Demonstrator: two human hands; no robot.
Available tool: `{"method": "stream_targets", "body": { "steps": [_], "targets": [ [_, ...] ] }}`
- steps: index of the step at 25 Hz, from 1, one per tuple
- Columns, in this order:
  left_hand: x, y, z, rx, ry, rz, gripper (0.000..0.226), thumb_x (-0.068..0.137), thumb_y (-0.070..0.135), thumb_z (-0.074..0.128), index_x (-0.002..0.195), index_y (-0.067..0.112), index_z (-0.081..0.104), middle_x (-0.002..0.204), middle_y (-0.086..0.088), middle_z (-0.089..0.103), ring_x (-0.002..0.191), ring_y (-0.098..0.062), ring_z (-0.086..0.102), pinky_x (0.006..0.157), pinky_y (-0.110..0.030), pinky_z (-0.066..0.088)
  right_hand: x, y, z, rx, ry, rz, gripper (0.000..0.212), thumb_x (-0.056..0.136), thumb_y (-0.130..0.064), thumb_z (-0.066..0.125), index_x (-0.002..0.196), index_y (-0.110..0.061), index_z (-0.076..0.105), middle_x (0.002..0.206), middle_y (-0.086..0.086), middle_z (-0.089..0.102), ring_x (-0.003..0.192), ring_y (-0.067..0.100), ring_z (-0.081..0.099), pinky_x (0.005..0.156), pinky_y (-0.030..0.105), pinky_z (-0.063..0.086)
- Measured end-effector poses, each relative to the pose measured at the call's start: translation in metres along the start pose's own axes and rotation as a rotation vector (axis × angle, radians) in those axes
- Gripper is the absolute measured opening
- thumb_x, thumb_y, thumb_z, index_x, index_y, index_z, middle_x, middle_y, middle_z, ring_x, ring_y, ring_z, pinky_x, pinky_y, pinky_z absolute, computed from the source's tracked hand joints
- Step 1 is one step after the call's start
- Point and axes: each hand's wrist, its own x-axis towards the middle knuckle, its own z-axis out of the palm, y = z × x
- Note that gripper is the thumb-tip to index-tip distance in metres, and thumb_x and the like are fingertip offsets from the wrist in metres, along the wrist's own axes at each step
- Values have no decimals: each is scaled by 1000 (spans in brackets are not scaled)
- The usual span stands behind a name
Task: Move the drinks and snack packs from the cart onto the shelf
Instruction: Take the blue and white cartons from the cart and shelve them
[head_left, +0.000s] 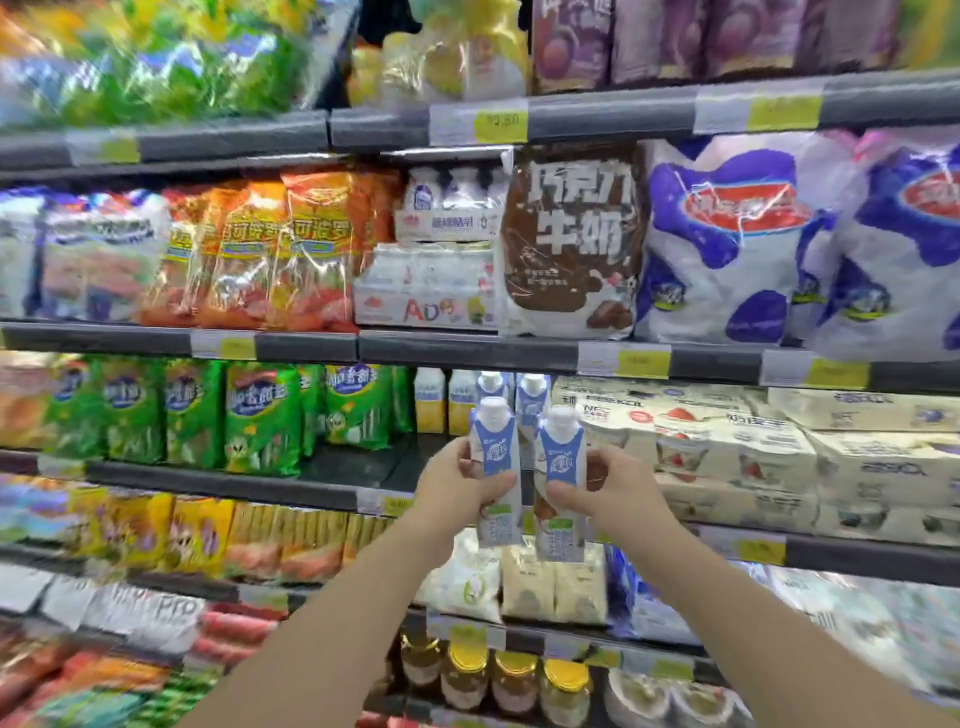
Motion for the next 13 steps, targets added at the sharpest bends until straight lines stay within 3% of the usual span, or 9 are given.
{"method": "stream_targets", "body": {
  "steps": [5, 9, 13],
  "targets": [
    [42, -3, -6, 74, 86, 27, 24, 80, 11, 79, 100, 16, 66, 87, -7, 70, 67, -19, 60, 57, -30, 49, 43, -9, 10, -130, 17, -7, 35, 76, -24, 86, 100, -16, 63, 89, -6, 71, 75, 8, 65, 56, 20, 45],
    [72, -1, -1, 161, 112, 35, 33, 78, 9, 80, 105, 23, 67, 97, 5, 74, 89, -15, 68, 77, -31, 56, 76, -8, 12, -173, 38, -25, 31, 76, -21, 86, 94, -17, 60, 90, -2, 70, 83, 16, 67, 59, 24, 47],
    [85, -6, 1, 192, 147, 19, 35, 77, 7, 81, 105, 22, 65, 98, 8, 73, 90, -13, 68, 70, -24, 52, 94, -6, 19, -265, 34, -50, 38, 74, -21, 87, 101, -13, 61, 96, 2, 70, 86, 18, 67, 62, 27, 52]
  ]
}}
